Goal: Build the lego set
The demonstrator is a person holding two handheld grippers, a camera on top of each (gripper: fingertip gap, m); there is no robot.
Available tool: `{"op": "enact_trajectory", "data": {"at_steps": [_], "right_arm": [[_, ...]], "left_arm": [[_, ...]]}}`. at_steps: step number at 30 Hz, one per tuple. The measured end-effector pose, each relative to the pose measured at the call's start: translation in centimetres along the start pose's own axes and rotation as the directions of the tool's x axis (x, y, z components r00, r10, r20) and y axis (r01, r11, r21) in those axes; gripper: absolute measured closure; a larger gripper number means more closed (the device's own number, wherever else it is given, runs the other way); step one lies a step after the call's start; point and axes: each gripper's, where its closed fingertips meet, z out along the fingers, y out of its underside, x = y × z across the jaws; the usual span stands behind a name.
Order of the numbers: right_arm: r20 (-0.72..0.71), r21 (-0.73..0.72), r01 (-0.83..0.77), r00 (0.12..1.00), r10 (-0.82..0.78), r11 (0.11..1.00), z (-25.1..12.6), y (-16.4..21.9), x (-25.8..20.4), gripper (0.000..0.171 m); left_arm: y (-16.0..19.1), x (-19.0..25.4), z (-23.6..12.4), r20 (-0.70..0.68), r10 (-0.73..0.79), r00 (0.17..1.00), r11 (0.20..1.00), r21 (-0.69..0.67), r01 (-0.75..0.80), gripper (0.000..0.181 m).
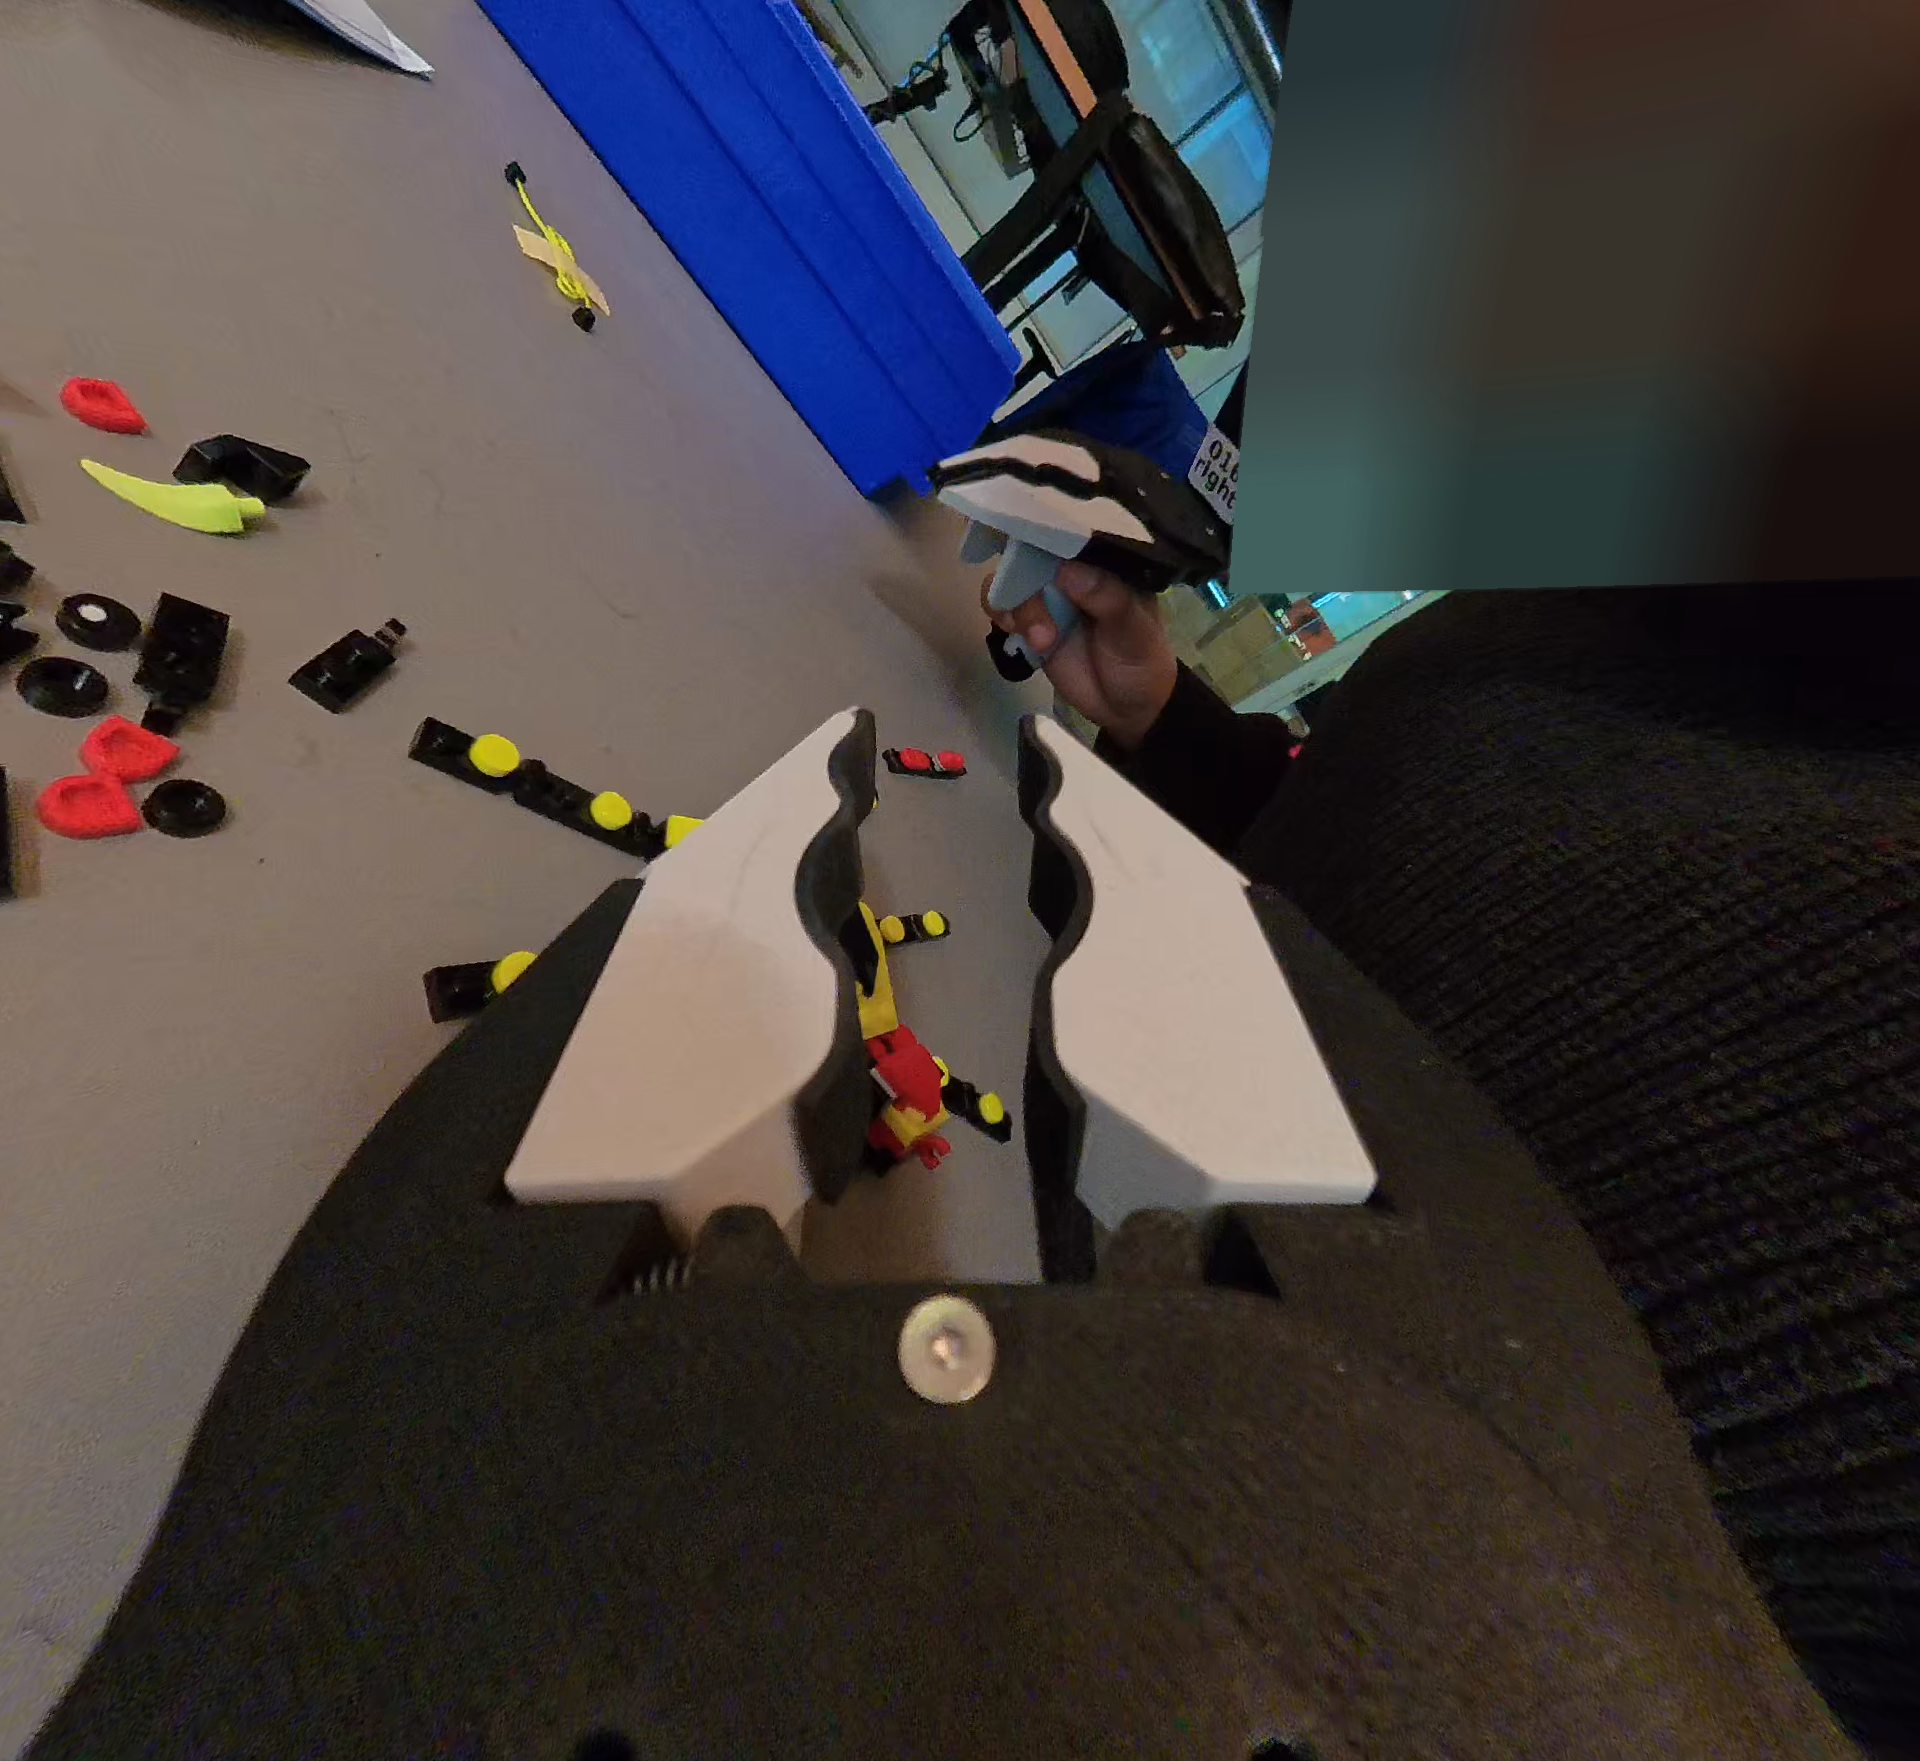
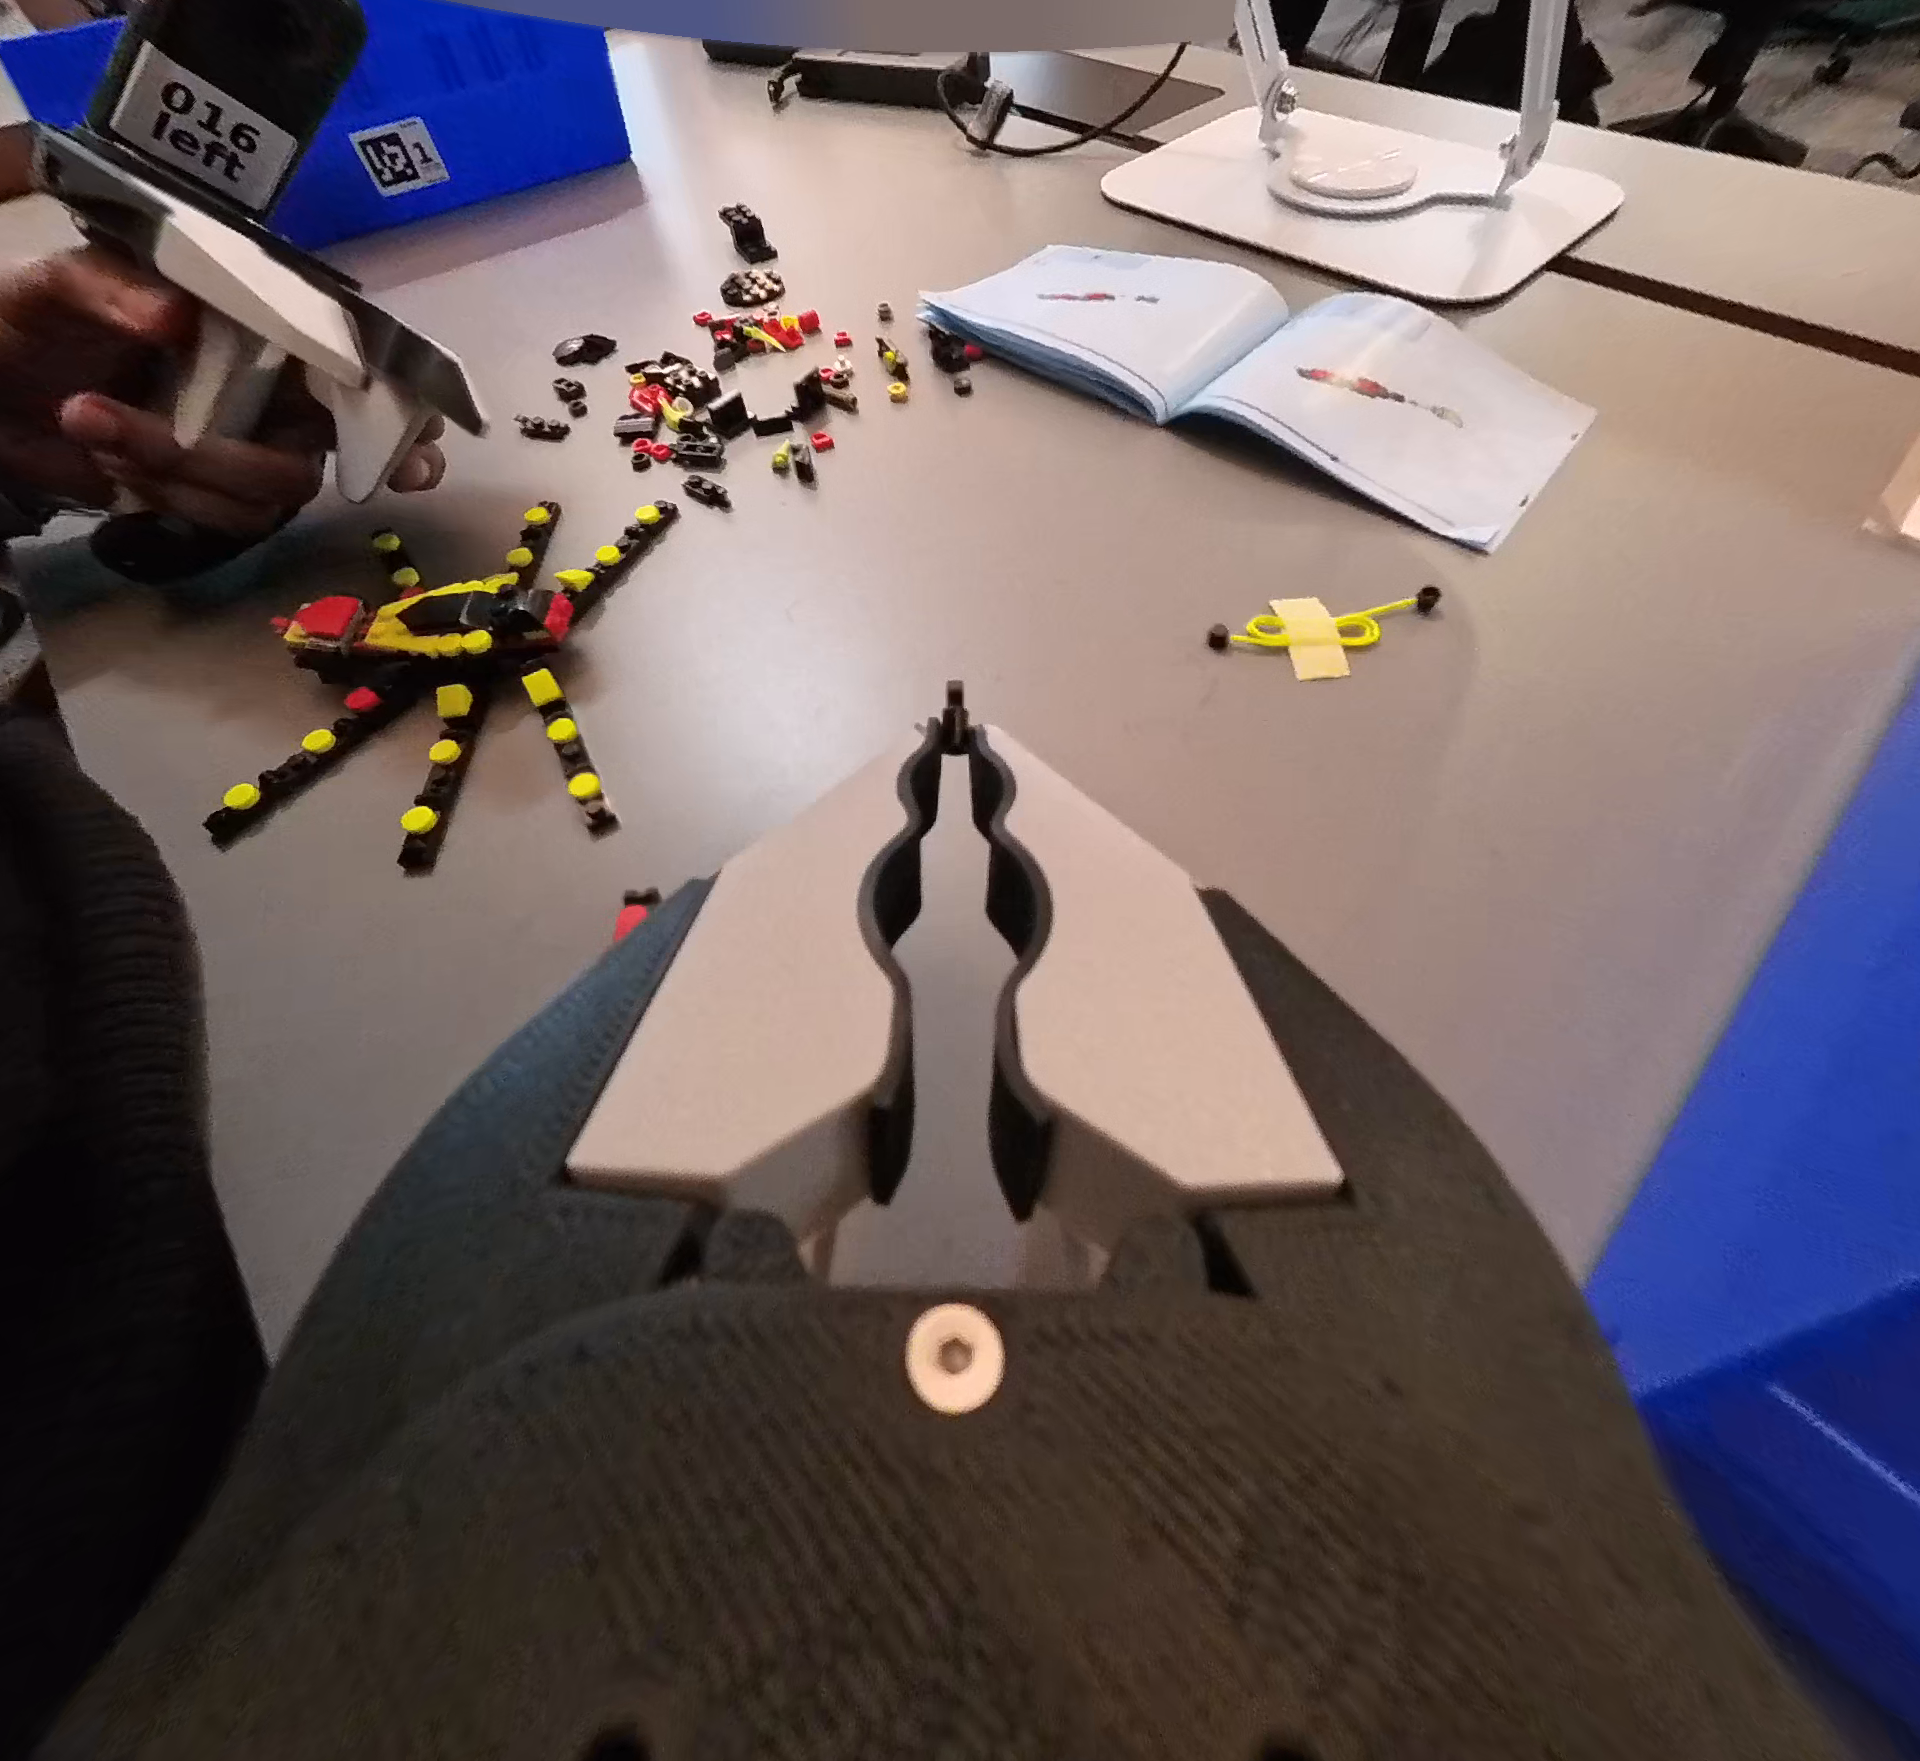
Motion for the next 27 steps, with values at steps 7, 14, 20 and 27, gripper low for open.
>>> {"op": "enact_trajectory", "data": {"at_steps": [7,14,20,27], "right_arm": [[-0.059,0.005,0.051,0.997,-0.050,0.999,-3.0,-1.4,-0.9,0.168],[0.005,-0.041,0.039,0.999,-0.039,0.998,-6.8,0.1,-4.4,0.168],[0.081,-0.095,-0.055,0.995,0.062,0.994,-7.3,2.4,-6.9,0.168],[0.132,-0.292,-0.104,0.980,0.148,0.951,-5.7,6.1,-8.1,0.168]], "left_arm": [[1.9,0.9,1.5,0.042,0.141,0.989,0.986,-0.100,-0.136,0.156],[4.5,2.4,4.1,0.105,0.372,0.922,0.911,-0.231,-0.342,0.153],[5.9,3.3,6.9,0.113,0.576,0.810,0.784,-0.356,-0.508,0.145],[8.5,3.7,11.2,-0.067,0.730,0.680,0.559,-0.515,-0.650,0.132]]}}
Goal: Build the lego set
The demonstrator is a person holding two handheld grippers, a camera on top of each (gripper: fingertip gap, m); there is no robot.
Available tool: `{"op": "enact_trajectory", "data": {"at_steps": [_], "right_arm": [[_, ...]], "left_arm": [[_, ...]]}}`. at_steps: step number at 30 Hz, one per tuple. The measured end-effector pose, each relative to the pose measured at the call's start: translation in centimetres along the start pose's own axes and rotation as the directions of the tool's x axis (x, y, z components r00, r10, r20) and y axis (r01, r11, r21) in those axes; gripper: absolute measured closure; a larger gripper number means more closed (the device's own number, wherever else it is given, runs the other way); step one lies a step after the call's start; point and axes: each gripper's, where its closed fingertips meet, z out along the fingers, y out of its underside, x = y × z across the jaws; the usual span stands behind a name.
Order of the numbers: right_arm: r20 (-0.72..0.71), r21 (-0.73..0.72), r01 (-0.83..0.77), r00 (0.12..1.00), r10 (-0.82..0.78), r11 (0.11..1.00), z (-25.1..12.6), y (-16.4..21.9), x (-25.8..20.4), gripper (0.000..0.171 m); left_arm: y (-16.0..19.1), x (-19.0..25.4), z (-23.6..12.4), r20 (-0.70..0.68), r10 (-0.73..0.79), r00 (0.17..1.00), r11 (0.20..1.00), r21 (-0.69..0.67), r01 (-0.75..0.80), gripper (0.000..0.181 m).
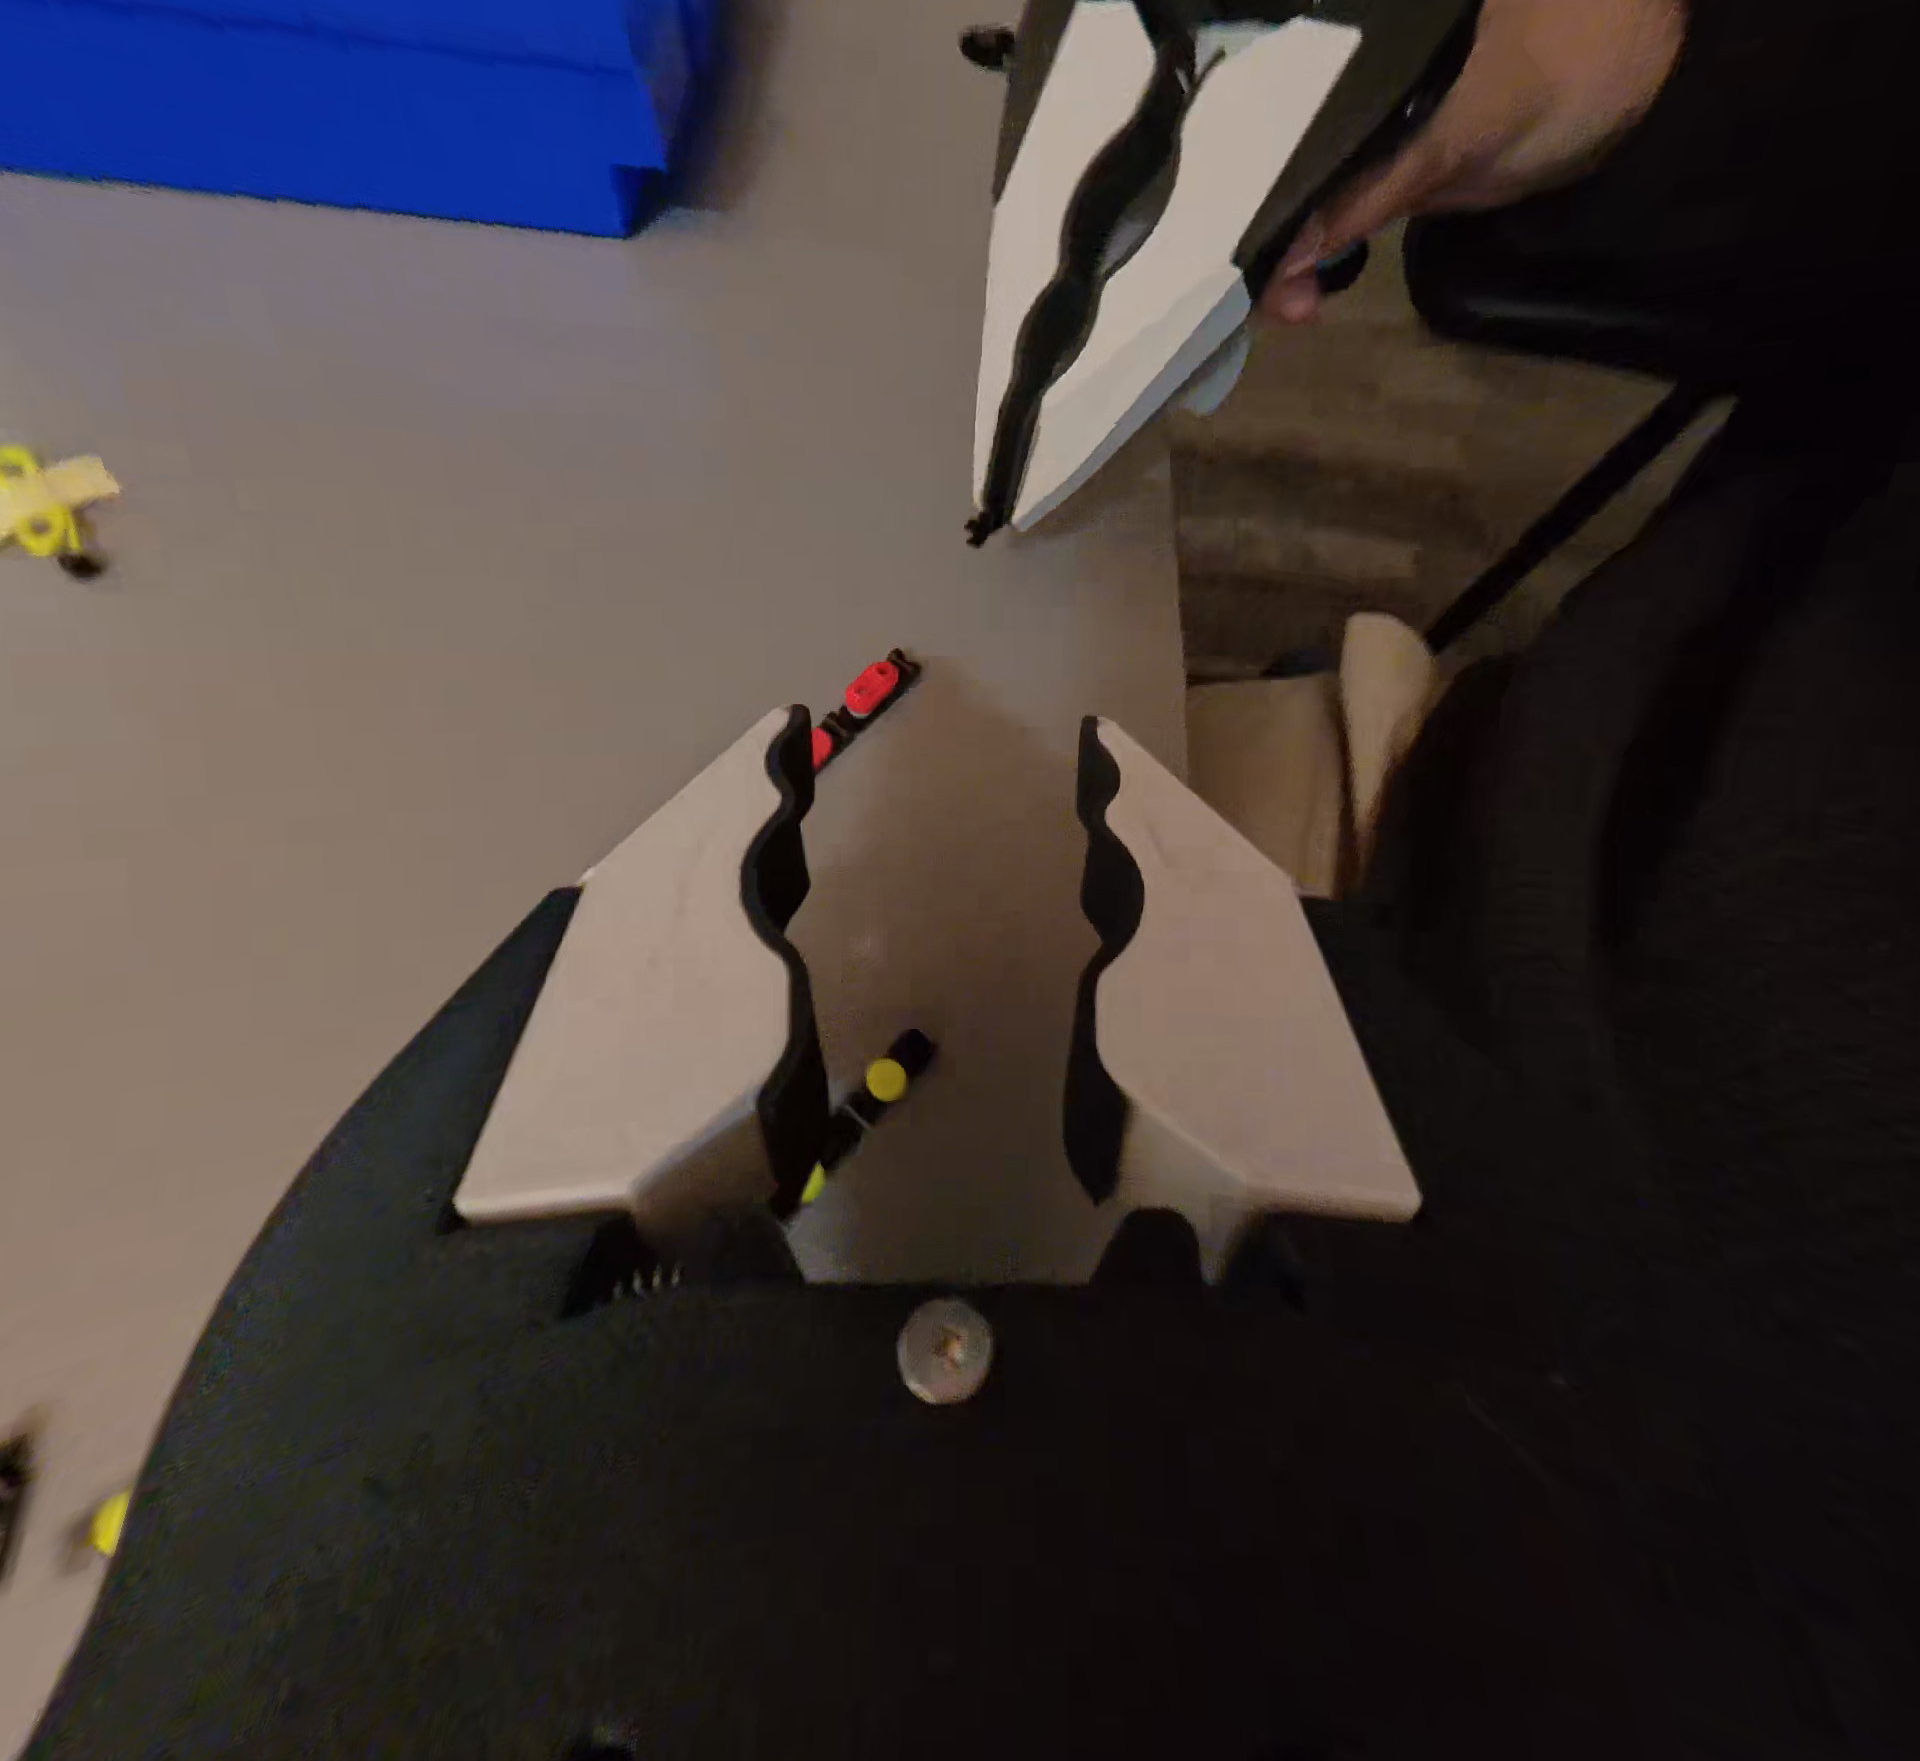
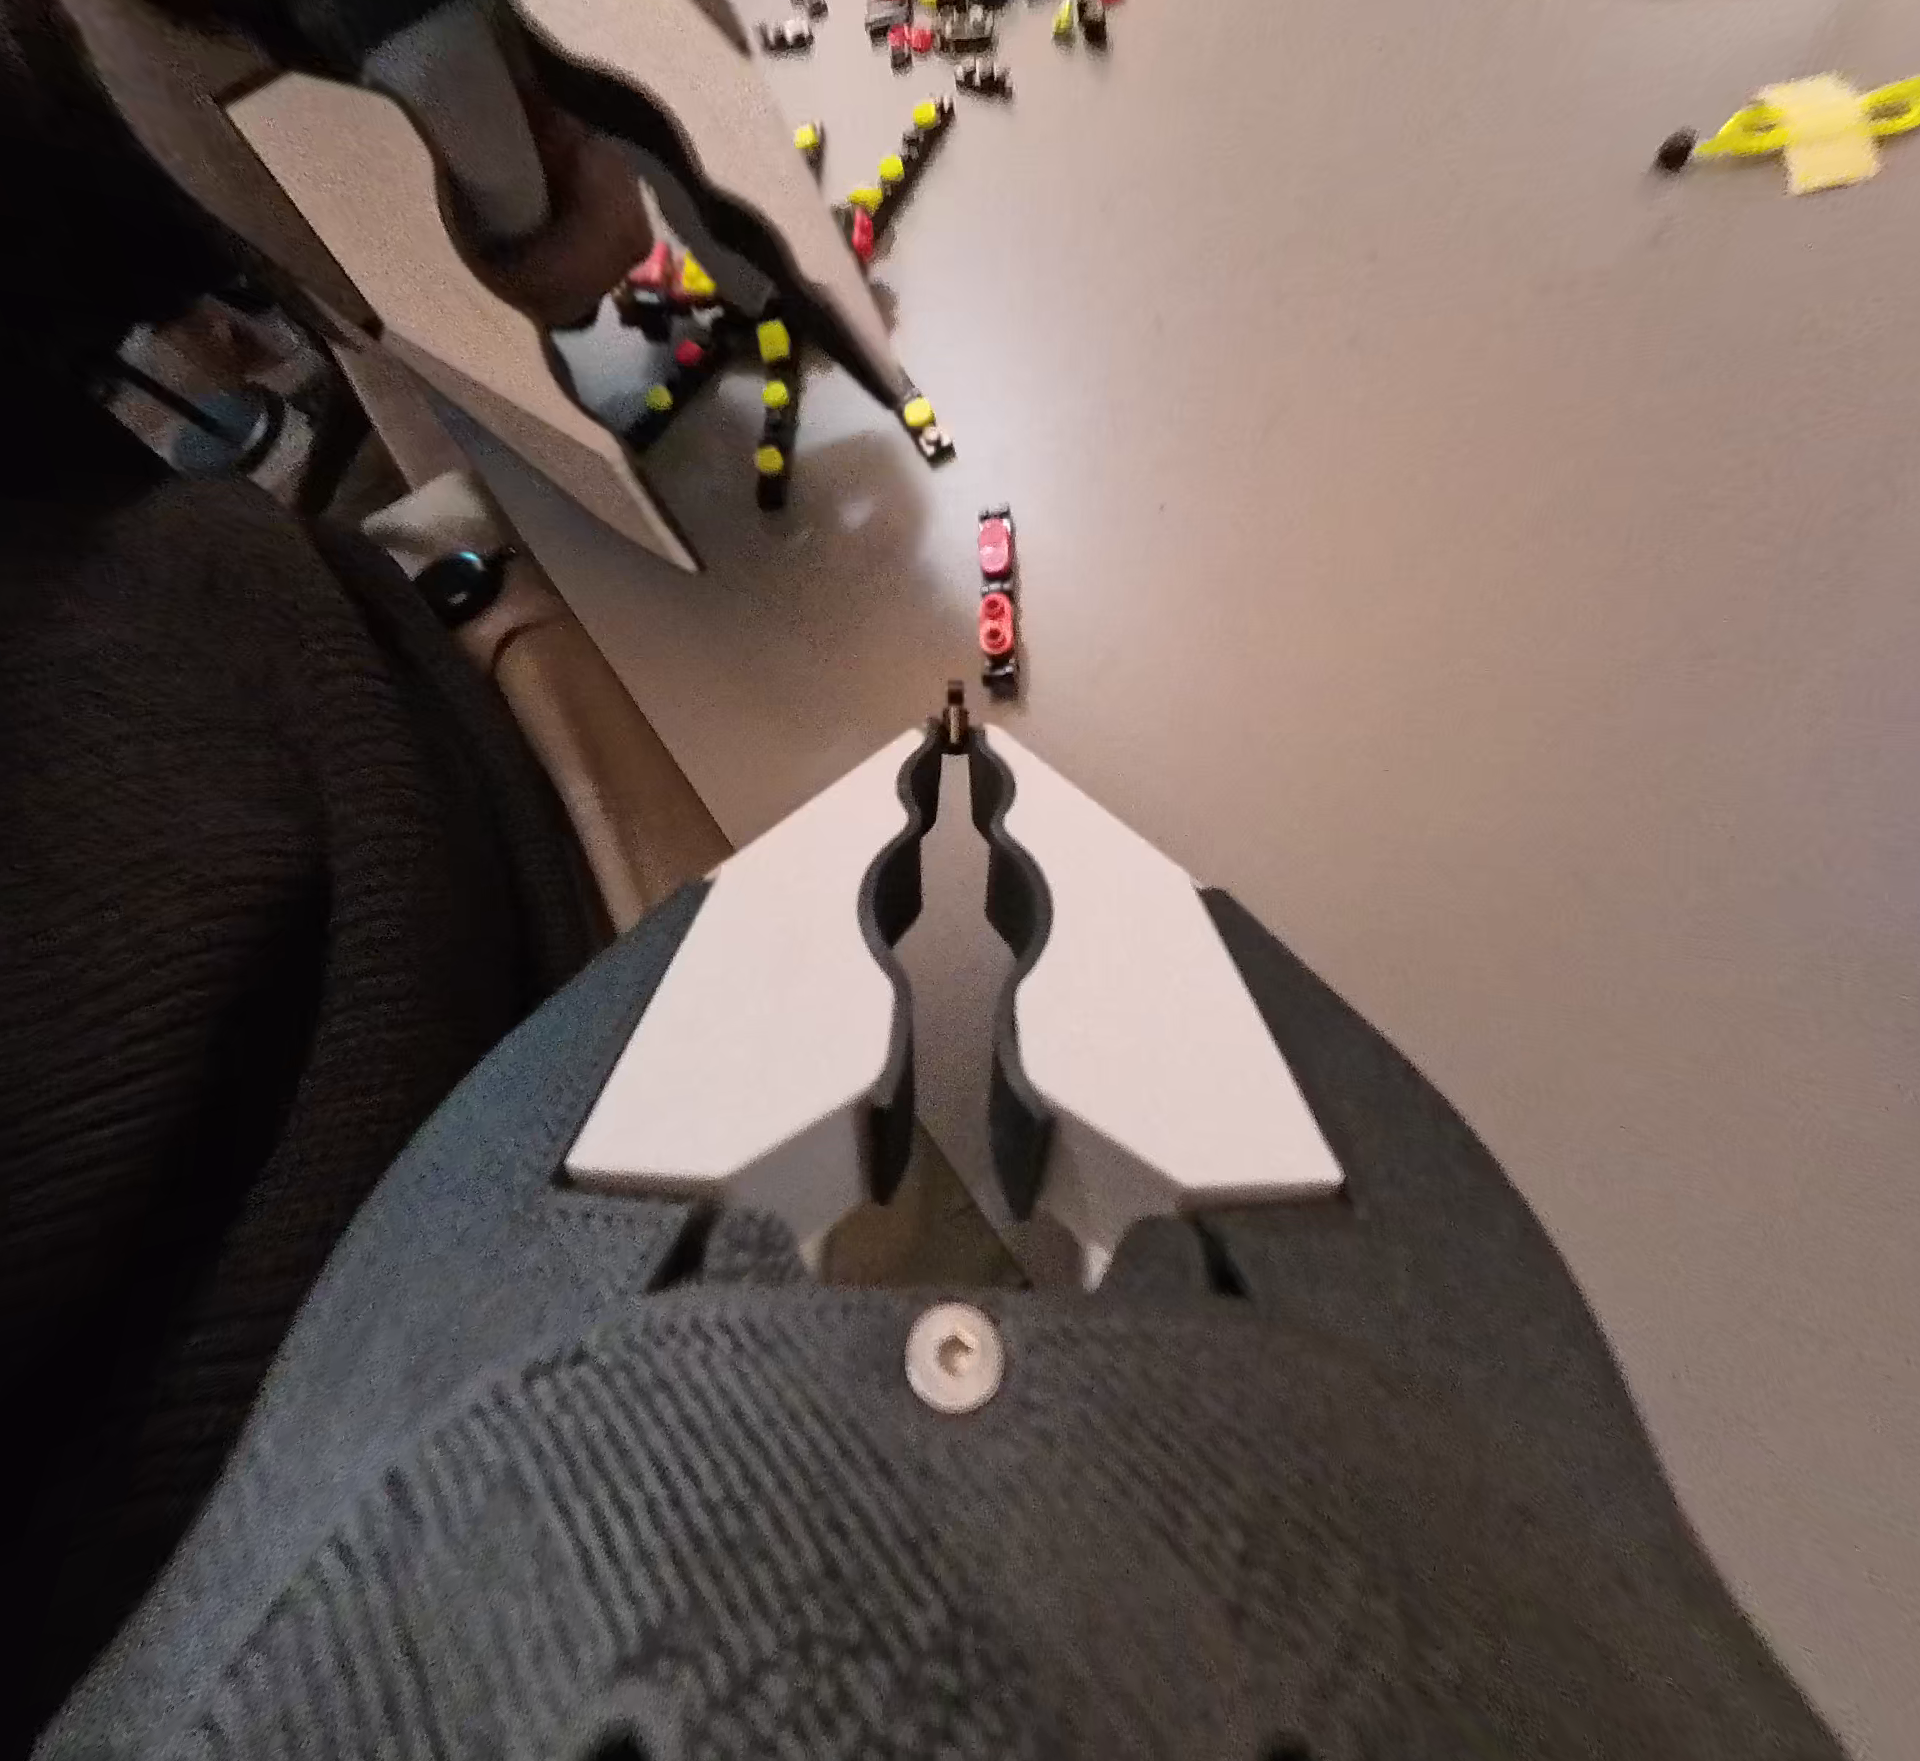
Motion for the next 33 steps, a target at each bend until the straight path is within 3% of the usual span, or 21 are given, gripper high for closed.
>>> {"op": "enact_trajectory", "data": {"at_steps": [4,8,11,25,33], "right_arm": [[-0.004,-0.034,-0.013,1.000,0.013,0.999,0.7,0.5,0.0,0.168],[-0.020,-0.069,-0.038,0.999,0.036,0.997,1.4,1.1,0.5,0.168],[-0.027,-0.084,-0.039,0.999,0.037,0.996,1.7,1.2,0.7,0.168],[-0.083,-0.172,0.112,0.988,-0.127,0.979,2.9,1.9,1.0,0.168],[-0.032,-0.057,0.060,0.998,-0.062,0.997,1.5,0.3,0.4,0.168]], "left_arm": [[0.8,-1.5,2.7,-0.005,0.131,0.991,0.981,-0.142,-0.130,0.137],[2.2,-1.6,4.5,-0.058,0.007,0.998,0.943,-0.330,-0.026,0.137],[1.7,-0.9,5.0,-0.090,-0.052,0.995,0.945,-0.327,0.020,0.141],[2.3,-2.0,5.4,-0.019,0.016,1.000,0.931,-0.366,-0.022,0.172],[1.4,-1.2,3.3,-0.039,-0.058,0.998,0.936,-0.350,0.041,0.175]]}}
